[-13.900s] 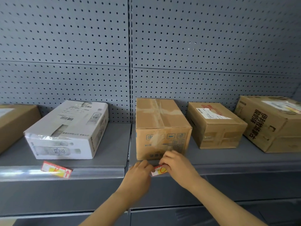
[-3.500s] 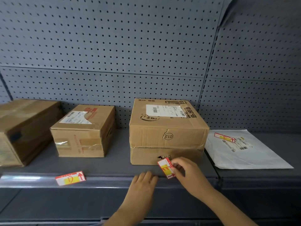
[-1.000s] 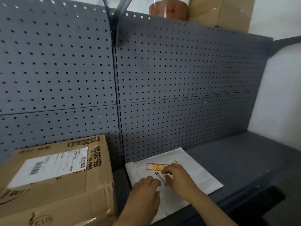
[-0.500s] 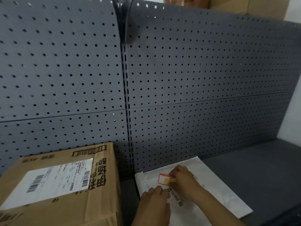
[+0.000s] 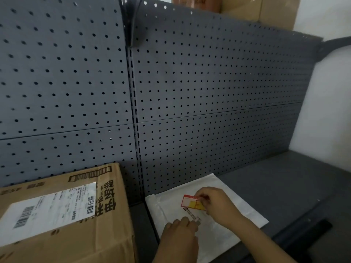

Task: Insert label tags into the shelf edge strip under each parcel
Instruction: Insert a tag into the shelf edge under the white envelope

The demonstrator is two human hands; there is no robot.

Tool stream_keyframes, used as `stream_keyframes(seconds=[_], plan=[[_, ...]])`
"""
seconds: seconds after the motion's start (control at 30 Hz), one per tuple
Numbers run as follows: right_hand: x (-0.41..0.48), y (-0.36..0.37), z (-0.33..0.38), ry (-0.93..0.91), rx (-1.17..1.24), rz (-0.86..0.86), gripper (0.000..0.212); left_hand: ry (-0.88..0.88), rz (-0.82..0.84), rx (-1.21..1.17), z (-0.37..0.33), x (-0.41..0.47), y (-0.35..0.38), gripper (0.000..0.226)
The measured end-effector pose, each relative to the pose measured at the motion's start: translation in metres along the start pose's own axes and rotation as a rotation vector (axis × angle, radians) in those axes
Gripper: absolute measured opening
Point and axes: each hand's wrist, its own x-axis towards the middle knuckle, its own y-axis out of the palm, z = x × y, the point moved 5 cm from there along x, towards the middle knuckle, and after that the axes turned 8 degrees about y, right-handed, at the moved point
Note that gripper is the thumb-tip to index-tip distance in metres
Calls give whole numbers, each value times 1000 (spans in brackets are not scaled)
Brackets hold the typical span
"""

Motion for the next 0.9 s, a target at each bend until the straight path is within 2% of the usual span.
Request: stream_keyframes(seconds=[0.3, 0.53, 0.7, 0.9], plan=[[-68, -34, -27, 145, 70, -135, 21, 136, -86, 5, -29, -26, 19, 29], [-107, -69, -36, 190, 240, -238, 20, 182, -248, 9, -57, -45, 27, 26], [-137, -69, -34, 129, 261, -157, 19, 129, -266, 42, -77, -59, 40, 21], [-162, -58, -35, 76, 188, -73, 16, 17, -130, 156, -93, -60, 68, 33]])
